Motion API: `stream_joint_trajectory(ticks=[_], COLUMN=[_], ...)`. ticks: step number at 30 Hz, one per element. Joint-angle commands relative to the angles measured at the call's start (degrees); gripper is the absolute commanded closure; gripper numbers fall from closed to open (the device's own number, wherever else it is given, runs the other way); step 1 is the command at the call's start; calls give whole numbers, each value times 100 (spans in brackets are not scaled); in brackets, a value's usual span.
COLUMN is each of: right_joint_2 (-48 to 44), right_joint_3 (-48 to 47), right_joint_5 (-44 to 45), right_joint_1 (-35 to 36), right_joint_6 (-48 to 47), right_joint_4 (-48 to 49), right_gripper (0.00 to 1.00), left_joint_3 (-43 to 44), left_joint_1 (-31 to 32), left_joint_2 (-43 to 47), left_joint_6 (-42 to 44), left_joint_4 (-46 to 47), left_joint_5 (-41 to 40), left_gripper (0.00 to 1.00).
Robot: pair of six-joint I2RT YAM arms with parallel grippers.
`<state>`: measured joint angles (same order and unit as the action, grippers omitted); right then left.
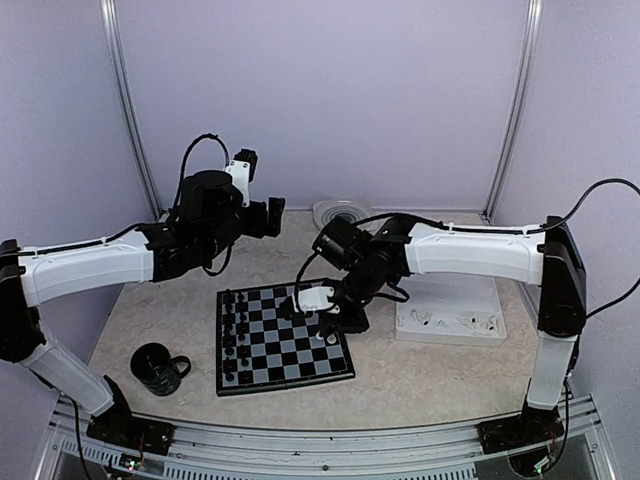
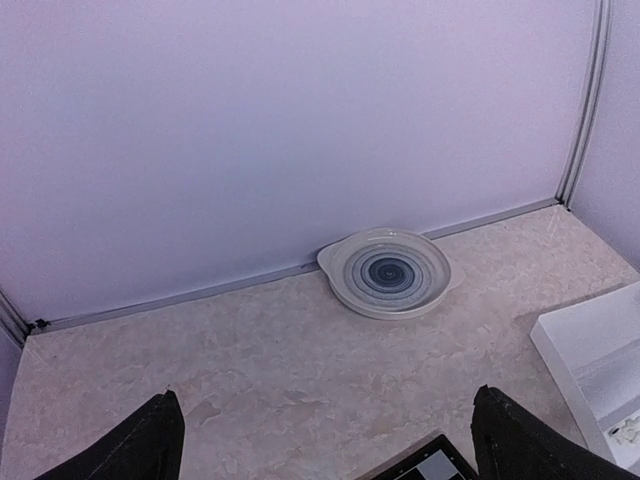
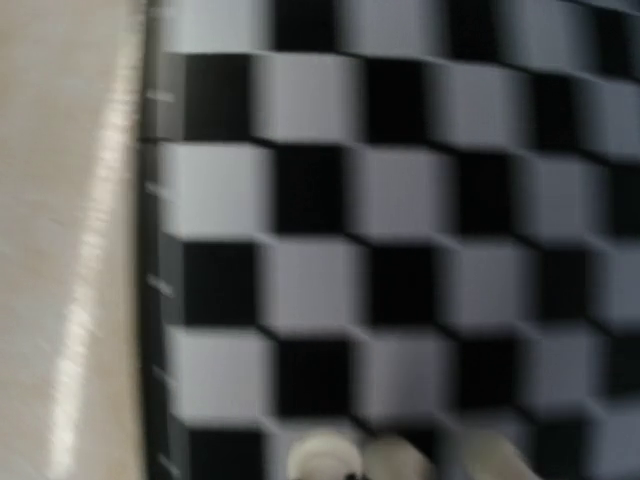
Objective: Set up the chess pieces on the board
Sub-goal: Place the pawn on a2.
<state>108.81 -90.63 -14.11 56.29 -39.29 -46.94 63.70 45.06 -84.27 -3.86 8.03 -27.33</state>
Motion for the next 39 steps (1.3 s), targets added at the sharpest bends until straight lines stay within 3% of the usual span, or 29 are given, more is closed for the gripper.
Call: stream_joint_trajectory(ticks=[1, 9, 39], right_joint_2=[339, 719, 956], right_joint_3=[-162, -121, 264], right_joint_5=[-22, 79, 692], right_joint_1=[459, 809, 822], right_joint_6=[-80, -67, -47], right_joint_4=[-136, -175, 22], right_gripper=[97, 96, 90], left_joint_3=[80, -9, 2], left_joint_1=[-96, -227, -261], left_joint_2=[283, 522, 552], left_joint_6=[-166, -328, -388], left_joint_4=[85, 164, 166], left_joint_5=[-529, -536, -168], left_gripper=[1, 1, 1])
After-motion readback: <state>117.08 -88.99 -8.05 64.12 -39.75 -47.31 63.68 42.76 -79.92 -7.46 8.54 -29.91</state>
